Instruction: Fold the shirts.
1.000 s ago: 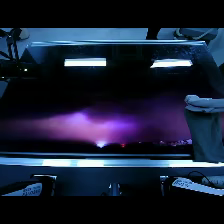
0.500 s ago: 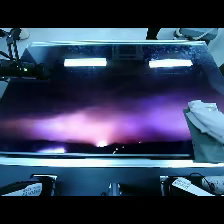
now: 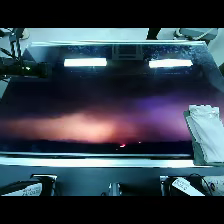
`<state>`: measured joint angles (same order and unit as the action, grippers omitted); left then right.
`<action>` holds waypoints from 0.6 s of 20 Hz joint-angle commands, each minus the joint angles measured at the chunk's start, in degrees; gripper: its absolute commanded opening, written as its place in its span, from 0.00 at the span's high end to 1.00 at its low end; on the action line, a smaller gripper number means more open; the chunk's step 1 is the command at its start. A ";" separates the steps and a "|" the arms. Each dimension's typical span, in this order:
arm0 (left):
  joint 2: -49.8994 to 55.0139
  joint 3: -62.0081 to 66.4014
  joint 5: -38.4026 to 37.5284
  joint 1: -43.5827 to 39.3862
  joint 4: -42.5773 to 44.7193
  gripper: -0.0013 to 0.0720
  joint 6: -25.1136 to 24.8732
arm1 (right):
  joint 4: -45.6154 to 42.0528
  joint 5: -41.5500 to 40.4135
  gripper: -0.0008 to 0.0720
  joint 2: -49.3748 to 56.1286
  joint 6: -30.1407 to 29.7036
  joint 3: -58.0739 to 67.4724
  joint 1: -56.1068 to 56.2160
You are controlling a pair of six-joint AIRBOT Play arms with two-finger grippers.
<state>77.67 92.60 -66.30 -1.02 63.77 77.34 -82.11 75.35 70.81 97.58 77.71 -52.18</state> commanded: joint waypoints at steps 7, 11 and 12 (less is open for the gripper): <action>15.78 7.78 -20.92 -9.97 29.11 0.00 18.88 | -3.52 4.44 0.12 10.69 -0.37 13.46 43.60; 13.75 -2.56 -14.64 -10.51 23.74 0.06 20.17 | 2.97 14.51 0.12 18.14 1.18 13.46 45.66; 12.61 -2.97 -11.26 -10.49 25.09 0.07 22.80 | 2.49 14.05 0.12 17.97 1.46 13.49 45.66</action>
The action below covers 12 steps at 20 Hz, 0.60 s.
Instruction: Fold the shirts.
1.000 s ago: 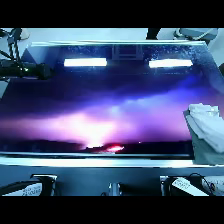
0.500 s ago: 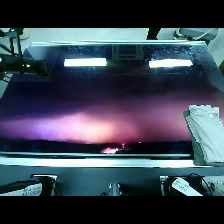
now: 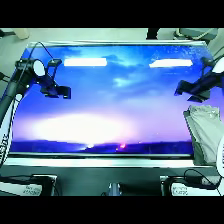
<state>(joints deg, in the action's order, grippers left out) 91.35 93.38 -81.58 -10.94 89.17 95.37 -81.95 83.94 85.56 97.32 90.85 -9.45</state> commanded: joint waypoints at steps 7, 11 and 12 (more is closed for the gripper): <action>-1.33 -2.80 6.67 -0.57 2.54 0.07 4.98 | 0.09 5.95 0.12 2.64 1.44 0.39 2.93; -1.31 -2.80 6.67 -0.57 2.54 0.07 4.98 | 0.07 5.92 0.12 2.64 1.44 0.37 2.93; -1.31 -2.80 6.67 -0.57 2.54 0.07 4.98 | 0.07 5.92 0.12 2.64 1.44 0.37 2.93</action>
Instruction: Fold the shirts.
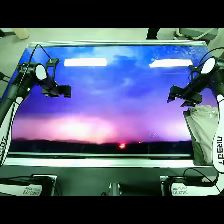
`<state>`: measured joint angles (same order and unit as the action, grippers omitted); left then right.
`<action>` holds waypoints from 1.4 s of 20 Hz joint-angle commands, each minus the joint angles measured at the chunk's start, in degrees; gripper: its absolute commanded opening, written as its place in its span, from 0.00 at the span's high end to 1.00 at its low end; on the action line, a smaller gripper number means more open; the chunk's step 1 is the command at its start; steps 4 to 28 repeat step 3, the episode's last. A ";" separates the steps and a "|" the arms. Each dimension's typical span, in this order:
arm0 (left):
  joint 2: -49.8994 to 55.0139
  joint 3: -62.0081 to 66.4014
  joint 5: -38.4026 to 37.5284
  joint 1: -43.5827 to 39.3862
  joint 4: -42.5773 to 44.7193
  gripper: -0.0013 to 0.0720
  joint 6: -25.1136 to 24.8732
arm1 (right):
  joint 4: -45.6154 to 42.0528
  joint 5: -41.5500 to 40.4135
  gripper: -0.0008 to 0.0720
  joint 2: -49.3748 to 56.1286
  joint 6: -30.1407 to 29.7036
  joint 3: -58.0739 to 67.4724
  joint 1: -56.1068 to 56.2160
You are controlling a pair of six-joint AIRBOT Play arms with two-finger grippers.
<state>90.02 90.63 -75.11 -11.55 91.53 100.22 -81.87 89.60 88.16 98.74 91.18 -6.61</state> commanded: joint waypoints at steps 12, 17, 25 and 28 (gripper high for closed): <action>0.02 -0.04 0.20 0.04 0.17 0.07 0.15 | 0.00 0.26 0.12 0.04 0.02 0.04 0.09; 0.02 -0.04 0.20 0.04 0.17 0.07 0.15 | 0.00 0.26 0.12 0.04 0.02 0.04 0.09; 0.02 -0.04 0.20 0.04 0.17 0.07 0.15 | 0.00 0.26 0.12 0.04 0.02 0.04 0.09; 0.02 -0.04 0.20 0.04 0.17 0.07 0.15 | 0.00 0.26 0.12 0.04 0.02 0.04 0.09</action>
